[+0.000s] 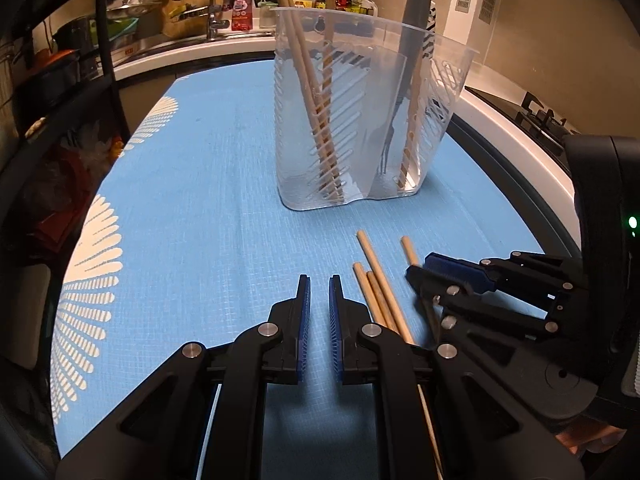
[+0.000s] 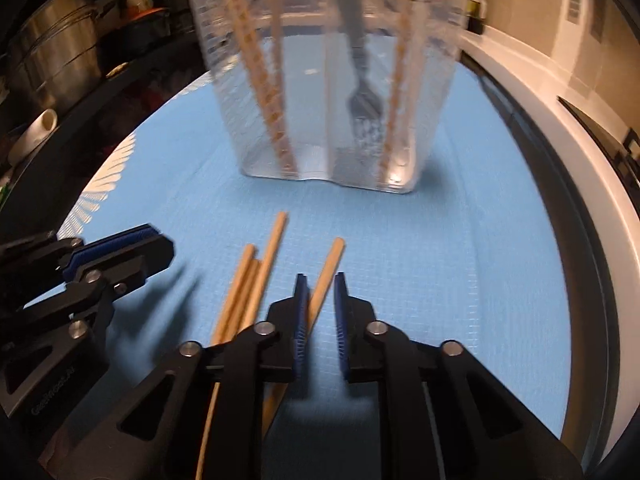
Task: Organize utensils
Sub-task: 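Move both open tools down toward the remaining chopsticks on the cloth, then grasp a chopstick with the right tool while the left tool grasps another chopstick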
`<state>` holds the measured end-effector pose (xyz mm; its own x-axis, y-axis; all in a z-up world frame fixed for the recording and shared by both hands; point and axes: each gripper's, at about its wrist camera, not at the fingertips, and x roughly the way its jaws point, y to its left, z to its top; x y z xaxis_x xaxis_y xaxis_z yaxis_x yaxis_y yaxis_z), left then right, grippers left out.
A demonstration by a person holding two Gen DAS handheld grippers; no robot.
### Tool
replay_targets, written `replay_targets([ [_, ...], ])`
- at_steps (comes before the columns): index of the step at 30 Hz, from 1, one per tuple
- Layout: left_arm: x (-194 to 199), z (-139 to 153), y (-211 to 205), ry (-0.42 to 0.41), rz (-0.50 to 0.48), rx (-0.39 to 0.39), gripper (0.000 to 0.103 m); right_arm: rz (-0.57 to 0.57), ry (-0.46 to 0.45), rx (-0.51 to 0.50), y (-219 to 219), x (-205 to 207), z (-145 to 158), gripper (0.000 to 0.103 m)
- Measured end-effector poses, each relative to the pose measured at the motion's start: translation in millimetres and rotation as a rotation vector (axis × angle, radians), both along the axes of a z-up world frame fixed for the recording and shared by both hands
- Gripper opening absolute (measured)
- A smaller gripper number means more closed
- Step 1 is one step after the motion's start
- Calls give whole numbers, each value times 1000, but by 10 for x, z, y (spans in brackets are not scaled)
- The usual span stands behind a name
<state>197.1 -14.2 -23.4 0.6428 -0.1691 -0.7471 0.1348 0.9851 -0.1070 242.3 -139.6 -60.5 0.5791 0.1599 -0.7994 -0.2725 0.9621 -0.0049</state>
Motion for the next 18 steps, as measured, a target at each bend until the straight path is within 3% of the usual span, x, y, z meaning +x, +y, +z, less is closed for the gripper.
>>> replay_targets([
  [9,70,-130,-150,66,-31,-67,10,-97,-20,-27,-246,77,27,7],
  [18,102,-215,-254,115,-48,-87,10,-118,-12,-14,-344,140,52,7],
])
